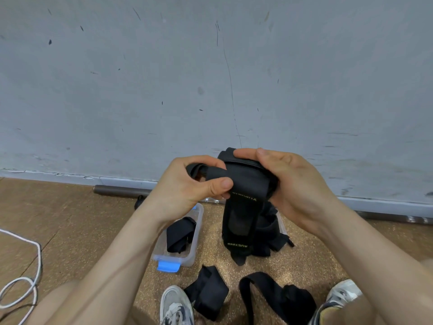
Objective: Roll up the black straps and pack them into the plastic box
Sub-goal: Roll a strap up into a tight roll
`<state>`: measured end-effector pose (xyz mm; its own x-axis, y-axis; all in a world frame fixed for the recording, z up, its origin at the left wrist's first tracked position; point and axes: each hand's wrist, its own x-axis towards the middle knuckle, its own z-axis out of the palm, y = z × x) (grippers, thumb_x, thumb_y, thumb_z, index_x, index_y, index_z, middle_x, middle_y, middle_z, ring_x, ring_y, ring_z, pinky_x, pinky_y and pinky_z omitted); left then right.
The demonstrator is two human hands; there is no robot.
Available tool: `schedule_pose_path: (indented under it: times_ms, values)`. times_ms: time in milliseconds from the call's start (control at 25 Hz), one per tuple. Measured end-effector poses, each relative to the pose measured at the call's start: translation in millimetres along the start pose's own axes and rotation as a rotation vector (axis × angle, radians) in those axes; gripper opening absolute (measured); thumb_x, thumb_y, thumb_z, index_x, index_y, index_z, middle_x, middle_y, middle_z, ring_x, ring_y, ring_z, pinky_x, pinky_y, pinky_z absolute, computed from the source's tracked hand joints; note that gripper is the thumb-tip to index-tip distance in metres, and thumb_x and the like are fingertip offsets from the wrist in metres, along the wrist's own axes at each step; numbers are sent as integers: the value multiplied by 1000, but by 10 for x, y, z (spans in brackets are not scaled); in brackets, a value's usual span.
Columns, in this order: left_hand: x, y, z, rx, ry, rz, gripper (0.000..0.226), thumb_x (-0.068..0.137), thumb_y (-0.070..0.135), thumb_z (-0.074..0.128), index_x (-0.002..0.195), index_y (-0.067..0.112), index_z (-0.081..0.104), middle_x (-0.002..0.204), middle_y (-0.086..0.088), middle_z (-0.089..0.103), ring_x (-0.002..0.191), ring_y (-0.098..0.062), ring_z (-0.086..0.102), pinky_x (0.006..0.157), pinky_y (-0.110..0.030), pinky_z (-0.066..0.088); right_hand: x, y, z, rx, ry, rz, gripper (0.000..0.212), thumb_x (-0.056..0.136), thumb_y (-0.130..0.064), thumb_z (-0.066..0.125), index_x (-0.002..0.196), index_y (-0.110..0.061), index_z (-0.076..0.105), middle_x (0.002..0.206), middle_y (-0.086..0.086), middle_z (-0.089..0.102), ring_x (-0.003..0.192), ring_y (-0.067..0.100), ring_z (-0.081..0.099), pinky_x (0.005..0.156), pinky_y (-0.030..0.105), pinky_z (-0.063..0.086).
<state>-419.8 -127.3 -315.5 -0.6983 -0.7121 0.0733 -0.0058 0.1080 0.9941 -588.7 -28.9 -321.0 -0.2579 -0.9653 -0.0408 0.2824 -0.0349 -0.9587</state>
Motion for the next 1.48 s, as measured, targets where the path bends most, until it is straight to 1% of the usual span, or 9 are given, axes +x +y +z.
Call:
schedule_pose_path:
  times_ms: [120, 320, 440, 520, 720, 880, 1120, 1360, 1480]
  values:
    - [-11, -28, 55, 63, -79, -4, 28, 68, 18, 76, 91, 4, 66, 77, -12, 72, 69, -26, 71, 66, -31, 60, -31, 64, 50, -31, 89, -49, 22, 97, -9, 54, 104, -14, 75, 101, 8, 77, 92, 20, 73, 77, 28, 59]
    - [-67, -56, 106, 270, -99, -34, 36, 73, 37, 74, 92, 12, 56, 75, -8, 74, 71, -23, 74, 64, -27, 57, -43, 157, 55, -282, 208, -82, 32, 93, 1, 60, 90, -25, 79, 95, -2, 78, 95, 14, 73, 90, 37, 57]
    - [-56, 27, 35, 207, -98, -104, 38, 82, 51, 62, 91, 16, 52, 83, -10, 73, 73, -26, 74, 65, -29, 58, -47, 143, 23, -385, 236, -132, 37, 90, 1, 63, 81, -31, 79, 94, -9, 78, 95, 7, 71, 89, 31, 56]
    - [12, 32, 0, 107, 28, -180, 43, 90, 57, 50, 86, 15, 59, 84, -7, 72, 66, -21, 71, 60, -28, 56, -64, 117, 5, -438, 226, -151, 39, 90, 0, 64, 78, -34, 79, 93, -14, 77, 95, 2, 70, 87, 24, 53]
    - [84, -61, 69, -26, 72, -313, 31, 86, 43, 63, 88, 13, 67, 86, -12, 66, 66, -23, 64, 53, -25, 50, -135, 79, 26, -601, 94, -181, 36, 90, 0, 63, 84, -33, 78, 89, -23, 74, 88, -7, 67, 77, 9, 48]
    - [91, -76, 68, 23, 53, -327, 38, 66, 44, 74, 85, 11, 73, 82, -11, 68, 70, -19, 63, 60, -27, 51, -152, 133, 35, -667, 63, -243, 38, 87, 3, 64, 92, -33, 75, 96, -19, 74, 96, -2, 67, 87, 17, 51]
    - [150, -117, 132, -115, 187, -300, 25, 56, 23, 79, 69, 3, 68, 58, -9, 61, 50, -18, 54, 48, -23, 47, -125, 180, 27, -623, 103, -242, 38, 83, -1, 70, 103, -33, 69, 100, -13, 72, 96, 3, 67, 89, 29, 56]
    - [158, -118, 163, -228, 282, -234, 25, 74, -5, 75, 76, 11, 56, 57, -6, 63, 47, -17, 59, 45, -23, 48, -113, 197, 43, -509, 111, -203, 39, 83, -2, 73, 105, -34, 69, 103, -7, 73, 94, 6, 70, 87, 30, 58]
    - [132, -117, 173, -285, 219, -185, 24, 73, -2, 74, 79, 14, 57, 67, -11, 67, 54, -21, 62, 49, -25, 51, -123, 187, 47, -440, 107, -180, 40, 83, 3, 71, 105, -30, 71, 102, -2, 75, 91, 10, 71, 83, 30, 59]
